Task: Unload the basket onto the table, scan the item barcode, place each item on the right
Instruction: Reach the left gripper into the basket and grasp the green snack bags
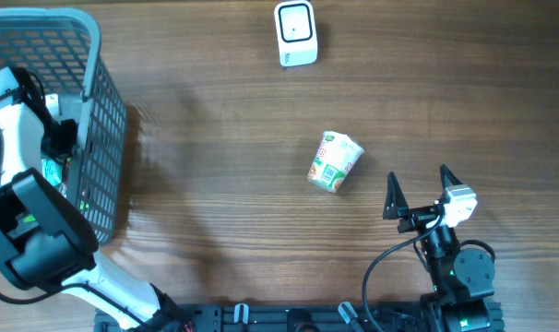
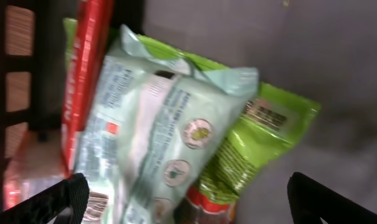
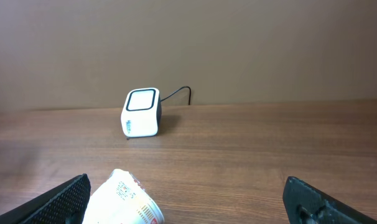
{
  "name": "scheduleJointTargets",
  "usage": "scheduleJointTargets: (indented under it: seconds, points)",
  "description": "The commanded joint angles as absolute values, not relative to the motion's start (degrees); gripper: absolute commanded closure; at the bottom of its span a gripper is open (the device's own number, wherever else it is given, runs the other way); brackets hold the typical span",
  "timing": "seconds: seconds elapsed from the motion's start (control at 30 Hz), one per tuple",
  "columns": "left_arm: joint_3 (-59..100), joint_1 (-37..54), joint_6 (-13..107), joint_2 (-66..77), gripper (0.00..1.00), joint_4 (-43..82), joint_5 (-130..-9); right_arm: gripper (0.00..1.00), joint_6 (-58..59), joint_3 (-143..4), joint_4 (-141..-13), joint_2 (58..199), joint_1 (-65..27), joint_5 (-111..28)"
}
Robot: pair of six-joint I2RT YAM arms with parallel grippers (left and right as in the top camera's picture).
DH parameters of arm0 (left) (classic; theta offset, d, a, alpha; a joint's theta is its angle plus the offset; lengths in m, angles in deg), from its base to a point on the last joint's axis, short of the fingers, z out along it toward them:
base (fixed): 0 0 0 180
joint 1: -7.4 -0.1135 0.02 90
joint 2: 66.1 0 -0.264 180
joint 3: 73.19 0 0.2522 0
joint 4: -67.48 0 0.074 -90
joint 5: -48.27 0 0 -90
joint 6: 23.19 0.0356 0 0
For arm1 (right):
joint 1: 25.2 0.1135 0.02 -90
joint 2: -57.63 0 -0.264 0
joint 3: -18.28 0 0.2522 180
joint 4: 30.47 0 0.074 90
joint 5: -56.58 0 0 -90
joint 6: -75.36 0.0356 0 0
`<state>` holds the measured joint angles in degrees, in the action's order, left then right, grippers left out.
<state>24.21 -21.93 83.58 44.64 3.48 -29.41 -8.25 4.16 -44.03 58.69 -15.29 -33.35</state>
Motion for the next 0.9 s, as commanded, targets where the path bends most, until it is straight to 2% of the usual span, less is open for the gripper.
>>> scheduleJointTargets:
  seconds: [0.0,0.3,0.6,0.77,0.87]
  points:
    - [24.9,-22.0,85.2,46.4,0.0,4.7,-26.2,0.0,-8.5,4.2,-43.8,58.4,-15.4,-32.4]
    - [24.9,-22.1,92.4,51.0,0.0,8.9,-22.4,0.0,-8.5,4.2,-43.8,58.4,-15.4,-32.4]
    - [24.8,-22.1,92.9,54.9,0.0,9.0,-22.1,0.0,-8.5,4.2,-43.8,58.4,-15.4,-32.4]
    - [22.4,-22.1,89.0,55.7,0.0,8.2,-21.6,0.0,-8.5,4.2,-43.8,58.4,-15.4,-32.4]
    - [22.3,-22.4,82.4,55.7,0.0,7.4,-19.4,0.0,-8.5,4.2,-43.8,58.4,-15.4,-32.4]
